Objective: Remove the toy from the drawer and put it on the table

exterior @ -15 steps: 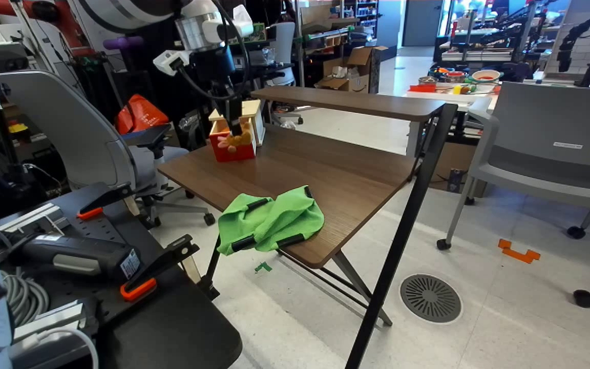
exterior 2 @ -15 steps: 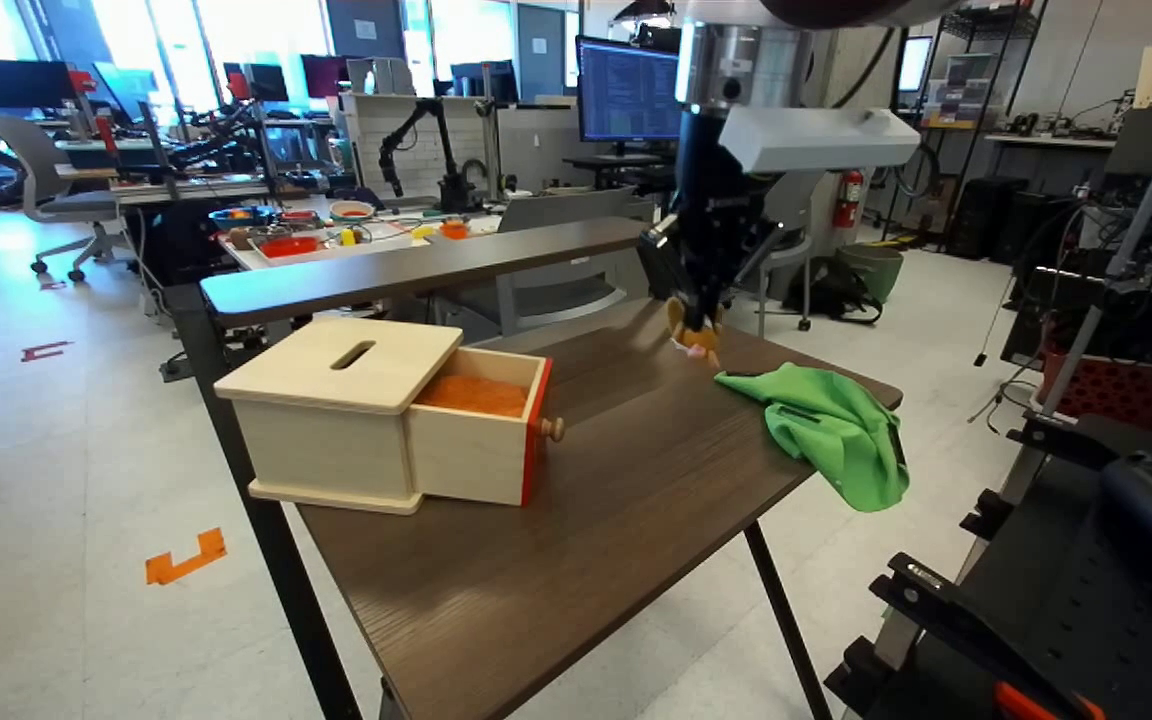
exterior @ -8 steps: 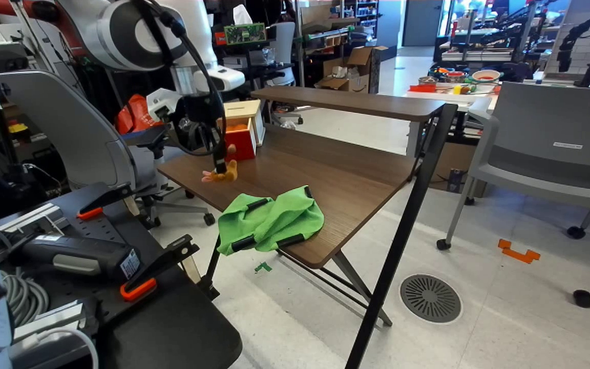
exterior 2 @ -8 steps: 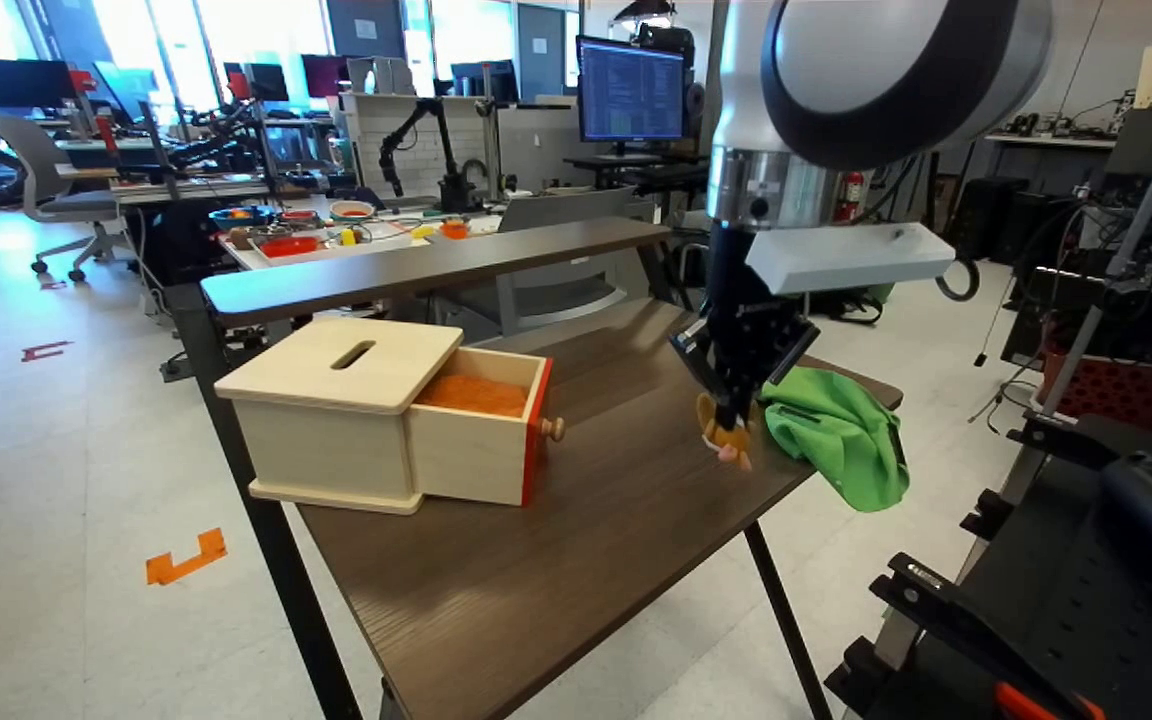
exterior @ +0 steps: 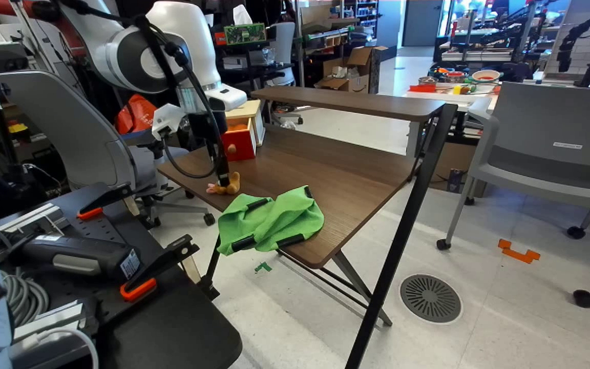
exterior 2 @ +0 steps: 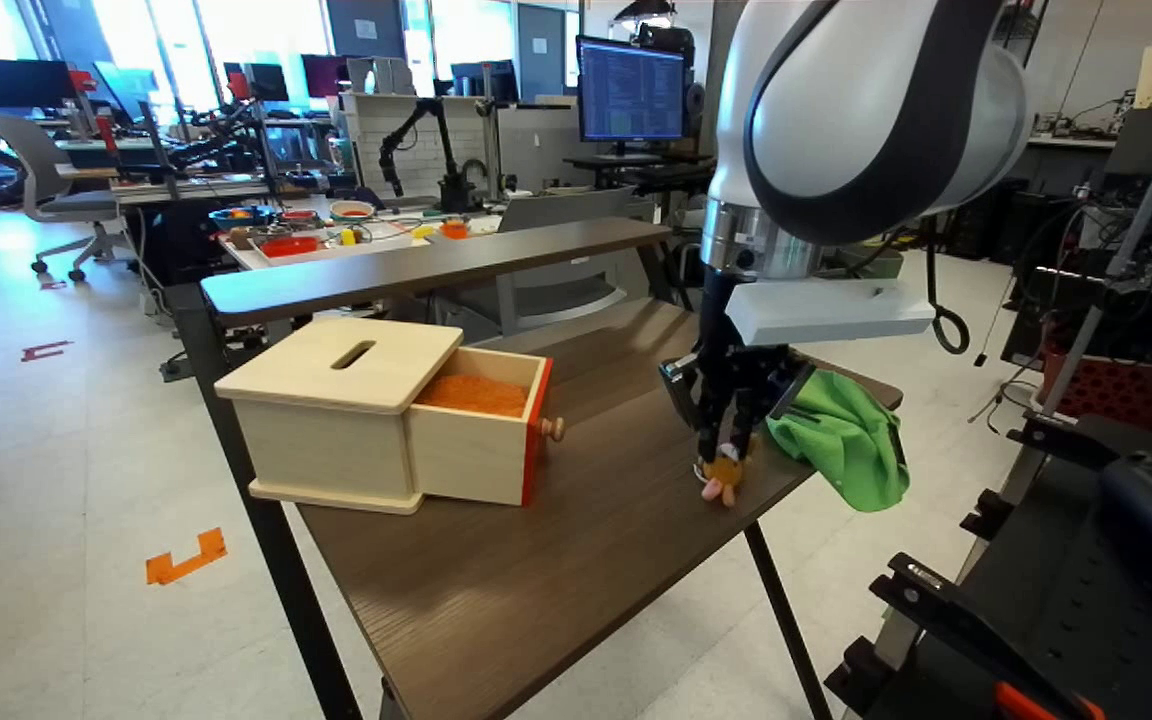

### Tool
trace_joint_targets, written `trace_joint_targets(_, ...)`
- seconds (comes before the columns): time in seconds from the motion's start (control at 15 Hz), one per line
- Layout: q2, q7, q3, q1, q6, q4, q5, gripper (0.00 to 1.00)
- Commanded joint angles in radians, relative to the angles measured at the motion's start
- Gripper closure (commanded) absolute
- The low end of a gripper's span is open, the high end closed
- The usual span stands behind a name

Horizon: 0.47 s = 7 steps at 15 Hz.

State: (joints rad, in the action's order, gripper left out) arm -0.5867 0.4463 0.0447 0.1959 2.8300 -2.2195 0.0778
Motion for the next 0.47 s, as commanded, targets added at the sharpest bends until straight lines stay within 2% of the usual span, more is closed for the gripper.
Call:
trace_joint_targets(0.0, 0.028, 0.022, 0.012, 0.011, 0.015, 0.008, 0.039, 0.37)
trace_joint_targets(0.2, 0.104, 0.074, 0.034, 0.023, 0.009, -0.002, 0.049, 0.16)
trace_joint_targets(0.27, 0.154, 0.081, 0.016, 0.006, -0.012, -0.017, 0.072, 0.07)
trace_joint_targets(0.33, 0.063, 0.054, 0.022, 0.009, -0.002, 0.026, 0.043, 0.01)
trace_joint_targets(0.4, 0.084, 0.056, 0.021, 0.007, -0.008, 0.024, 0.043, 0.17)
